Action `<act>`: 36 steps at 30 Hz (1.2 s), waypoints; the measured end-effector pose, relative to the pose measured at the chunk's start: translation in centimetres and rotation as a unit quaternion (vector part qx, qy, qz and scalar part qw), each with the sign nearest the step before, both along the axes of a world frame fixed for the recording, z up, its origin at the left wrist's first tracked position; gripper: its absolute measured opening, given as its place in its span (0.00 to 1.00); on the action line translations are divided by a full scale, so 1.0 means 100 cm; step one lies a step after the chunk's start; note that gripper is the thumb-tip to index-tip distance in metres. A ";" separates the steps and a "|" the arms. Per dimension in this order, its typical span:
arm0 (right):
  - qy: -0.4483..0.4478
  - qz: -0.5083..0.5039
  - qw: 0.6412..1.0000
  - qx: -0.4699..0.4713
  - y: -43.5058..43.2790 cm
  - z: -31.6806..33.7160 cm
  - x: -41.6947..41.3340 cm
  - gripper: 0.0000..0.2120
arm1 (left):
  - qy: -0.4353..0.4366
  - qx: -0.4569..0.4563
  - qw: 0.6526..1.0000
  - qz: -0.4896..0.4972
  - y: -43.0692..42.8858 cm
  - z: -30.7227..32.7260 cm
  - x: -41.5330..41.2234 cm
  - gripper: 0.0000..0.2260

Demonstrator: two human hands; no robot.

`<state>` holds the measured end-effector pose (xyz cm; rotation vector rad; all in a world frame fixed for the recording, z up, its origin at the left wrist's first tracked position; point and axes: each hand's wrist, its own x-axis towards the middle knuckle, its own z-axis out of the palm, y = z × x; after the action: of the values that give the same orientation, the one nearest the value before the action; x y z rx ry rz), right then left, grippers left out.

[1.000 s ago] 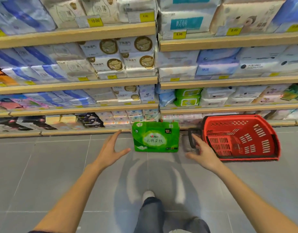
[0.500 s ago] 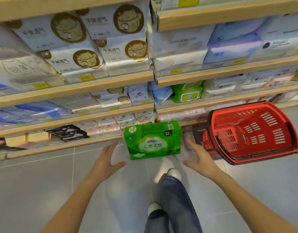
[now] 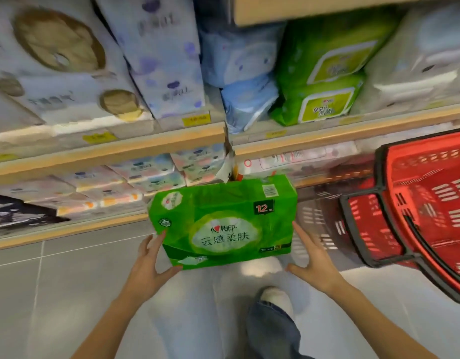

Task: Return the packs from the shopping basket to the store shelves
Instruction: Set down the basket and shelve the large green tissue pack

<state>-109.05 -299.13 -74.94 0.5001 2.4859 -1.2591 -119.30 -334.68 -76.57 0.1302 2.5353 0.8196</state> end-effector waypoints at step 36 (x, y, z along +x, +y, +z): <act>0.197 0.011 0.974 0.114 0.023 -0.199 -0.038 0.55 | 0.166 0.040 0.985 0.009 -0.005 -0.167 -0.035 0.57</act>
<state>-112.87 -296.85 -94.84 0.2927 2.9803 -1.1615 -122.81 -335.18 -93.25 0.2909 2.8151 0.9769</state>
